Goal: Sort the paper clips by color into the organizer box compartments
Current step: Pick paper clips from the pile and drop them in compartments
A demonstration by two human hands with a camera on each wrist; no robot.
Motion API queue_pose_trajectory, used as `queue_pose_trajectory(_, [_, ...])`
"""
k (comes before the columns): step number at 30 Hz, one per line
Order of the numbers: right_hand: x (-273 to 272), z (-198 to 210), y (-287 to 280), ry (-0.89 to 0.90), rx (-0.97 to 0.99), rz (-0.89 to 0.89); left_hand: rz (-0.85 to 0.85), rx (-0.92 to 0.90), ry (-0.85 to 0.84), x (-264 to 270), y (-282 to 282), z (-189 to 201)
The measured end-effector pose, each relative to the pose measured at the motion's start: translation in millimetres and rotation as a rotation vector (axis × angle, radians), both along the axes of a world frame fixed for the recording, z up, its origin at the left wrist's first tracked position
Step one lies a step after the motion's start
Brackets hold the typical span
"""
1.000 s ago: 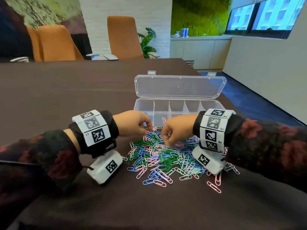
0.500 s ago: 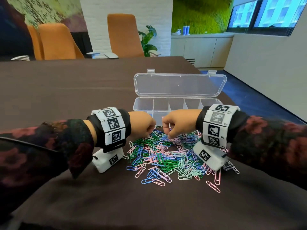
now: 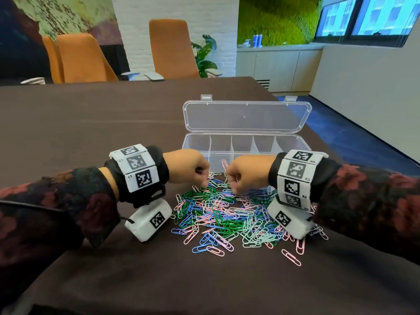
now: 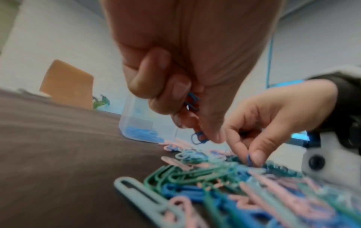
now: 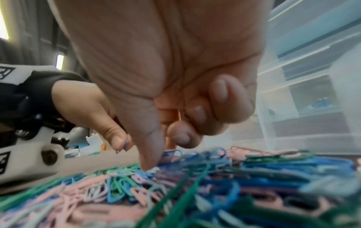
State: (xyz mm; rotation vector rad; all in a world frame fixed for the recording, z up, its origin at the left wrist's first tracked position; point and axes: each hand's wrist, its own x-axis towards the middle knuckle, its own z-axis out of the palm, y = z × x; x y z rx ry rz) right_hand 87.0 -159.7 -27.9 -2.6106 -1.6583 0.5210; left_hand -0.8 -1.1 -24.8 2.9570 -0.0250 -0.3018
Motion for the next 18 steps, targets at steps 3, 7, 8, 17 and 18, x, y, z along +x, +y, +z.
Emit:
queue_pose_trajectory(3, [4, 10, -5, 0.139, 0.1, -0.047, 0.119, -0.32, -0.043, -7, 5, 8])
queue_pose_trajectory(7, [8, 17, -8, 0.538, 0.336, -0.239, 0.452, -1.046, -0.139, -12, 6, 17])
queue_pose_trajectory(8, [8, 17, -8, 0.673, 0.402, -0.302, 0.532, -1.205, -0.145, -12, 8, 20])
queue_pose_trajectory(17, [5, 20, 8, 1.293, 0.706, -0.668, 0.764, -1.718, -0.185, 6, 20, 36])
queue_pose_trajectory(18, [4, 22, 10, 1.328, 0.723, -0.676, 0.764, -1.716, -0.182, 8, 21, 37])
